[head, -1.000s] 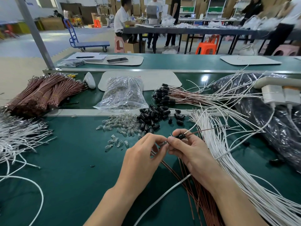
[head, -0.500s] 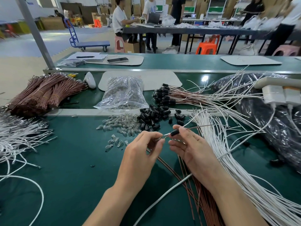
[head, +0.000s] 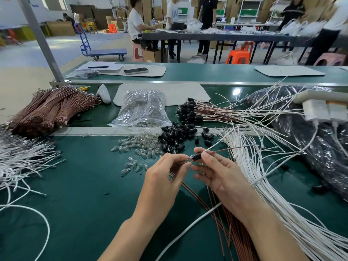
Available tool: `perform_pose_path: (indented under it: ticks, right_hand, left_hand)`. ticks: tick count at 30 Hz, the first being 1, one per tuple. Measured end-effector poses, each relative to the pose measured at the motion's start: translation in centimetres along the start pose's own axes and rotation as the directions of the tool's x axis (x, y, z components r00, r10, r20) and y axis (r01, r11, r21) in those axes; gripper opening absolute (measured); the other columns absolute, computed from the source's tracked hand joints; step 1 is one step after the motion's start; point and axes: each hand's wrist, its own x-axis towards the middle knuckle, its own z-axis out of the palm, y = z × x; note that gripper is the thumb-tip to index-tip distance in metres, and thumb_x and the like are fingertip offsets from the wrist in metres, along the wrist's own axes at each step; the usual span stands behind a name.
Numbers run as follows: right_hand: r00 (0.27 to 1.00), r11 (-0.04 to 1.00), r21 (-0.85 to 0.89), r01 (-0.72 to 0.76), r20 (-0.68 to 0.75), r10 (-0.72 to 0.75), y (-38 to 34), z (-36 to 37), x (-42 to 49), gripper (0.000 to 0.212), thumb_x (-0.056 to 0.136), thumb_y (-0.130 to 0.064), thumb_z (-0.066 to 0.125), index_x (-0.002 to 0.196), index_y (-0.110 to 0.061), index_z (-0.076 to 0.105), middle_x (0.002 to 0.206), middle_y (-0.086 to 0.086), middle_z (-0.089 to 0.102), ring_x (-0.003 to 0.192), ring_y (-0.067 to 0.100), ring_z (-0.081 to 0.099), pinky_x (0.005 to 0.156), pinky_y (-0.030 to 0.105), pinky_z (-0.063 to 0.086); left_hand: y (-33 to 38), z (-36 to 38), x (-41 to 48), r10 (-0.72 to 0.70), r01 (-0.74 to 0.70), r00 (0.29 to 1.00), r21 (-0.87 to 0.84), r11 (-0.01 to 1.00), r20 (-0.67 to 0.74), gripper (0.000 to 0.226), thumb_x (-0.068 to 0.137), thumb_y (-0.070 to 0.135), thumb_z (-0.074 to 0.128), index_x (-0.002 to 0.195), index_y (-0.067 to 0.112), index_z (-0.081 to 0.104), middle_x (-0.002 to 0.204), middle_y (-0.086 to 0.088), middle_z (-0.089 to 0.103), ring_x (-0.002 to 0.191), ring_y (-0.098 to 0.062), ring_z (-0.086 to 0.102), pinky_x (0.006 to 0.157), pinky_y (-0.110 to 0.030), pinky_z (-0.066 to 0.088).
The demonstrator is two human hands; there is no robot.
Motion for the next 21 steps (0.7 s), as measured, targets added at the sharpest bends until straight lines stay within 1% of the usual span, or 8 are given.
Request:
perform_pose_path:
  ticks: [4, 10, 13, 16, 19, 21]
  right_hand:
    - [0.999, 1.0, 0.01, -0.008, 0.032, 0.008, 0.17, 0.28, -0.12, 0.026, 0.084, -0.023, 0.068, 0.105, -0.014, 0.08, 0.1, 0.016, 0.075, 0.089, 0.02, 0.074, 0.071, 0.025, 0.058]
    - [0.999, 1.0, 0.016, -0.01, 0.051, 0.009, 0.22, 0.45, -0.16, 0.024, 0.085, -0.018, 0.066, 0.103, -0.012, 0.08, 0.102, 0.015, 0.076, 0.091, 0.019, 0.074, 0.074, 0.024, 0.059]
    - [0.998, 1.0, 0.008, -0.017, 0.053, 0.017, 0.29, 0.56, -0.16, 0.024, 0.083, -0.019, 0.067, 0.103, -0.011, 0.08, 0.102, 0.016, 0.076, 0.092, 0.018, 0.074, 0.075, 0.023, 0.059]
    - [0.998, 1.0, 0.007, -0.024, 0.054, 0.023, 0.25, 0.54, -0.24, 0.024, 0.083, -0.019, 0.068, 0.102, -0.013, 0.081, 0.101, 0.015, 0.076, 0.092, 0.018, 0.074, 0.075, 0.023, 0.058]
    - [0.998, 1.0, 0.014, -0.018, 0.054, 0.017, 0.24, 0.7, -0.29, 0.02, 0.084, -0.018, 0.068, 0.1, -0.015, 0.081, 0.101, 0.013, 0.077, 0.094, 0.019, 0.075, 0.074, 0.023, 0.059]
    - [1.0, 1.0, 0.014, 0.008, 0.016, -0.008, 0.31, 0.86, -0.25, 0.017, 0.082, -0.02, 0.071, 0.096, -0.018, 0.082, 0.099, 0.008, 0.077, 0.093, 0.02, 0.074, 0.071, 0.023, 0.058]
  left_hand:
    - [-0.34, 0.04, -0.12, -0.029, 0.029, 1.0, -0.04, 0.999, 0.005, 0.017, 0.092, 0.021, 0.071, 0.107, 0.029, 0.069, 0.097, 0.02, 0.068, 0.092, -0.002, 0.068, 0.08, -0.009, 0.047]
    - [-0.27, -0.14, -0.07, -0.024, 0.023, 1.0, -0.08, 0.997, -0.008, 0.024, 0.089, 0.02, 0.074, 0.108, 0.034, 0.07, 0.098, 0.021, 0.07, 0.092, 0.0, 0.069, 0.079, -0.009, 0.048]
    - [-0.18, -0.27, 0.03, -0.016, 0.015, 1.0, -0.071, 0.997, -0.015, 0.028, 0.088, 0.018, 0.076, 0.108, 0.037, 0.07, 0.099, 0.023, 0.07, 0.091, 0.003, 0.068, 0.078, -0.008, 0.048]
    - [-0.19, -0.36, 0.09, -0.02, 0.02, 1.0, -0.06, 0.998, -0.005, 0.026, 0.088, 0.019, 0.076, 0.108, 0.033, 0.072, 0.099, 0.023, 0.07, 0.092, 0.003, 0.068, 0.078, -0.008, 0.047]
    - [-0.2, -0.4, 0.12, -0.02, 0.02, 1.0, -0.012, 1.0, -0.003, 0.027, 0.091, 0.018, 0.074, 0.109, 0.036, 0.07, 0.098, 0.023, 0.068, 0.093, -0.001, 0.067, 0.078, -0.011, 0.048]
    - [-0.19, -0.36, 0.19, -0.02, 0.021, 1.0, 0.022, 1.0, -0.008, 0.027, 0.093, 0.019, 0.072, 0.11, 0.039, 0.068, 0.099, 0.023, 0.065, 0.094, -0.005, 0.065, 0.079, -0.015, 0.048]
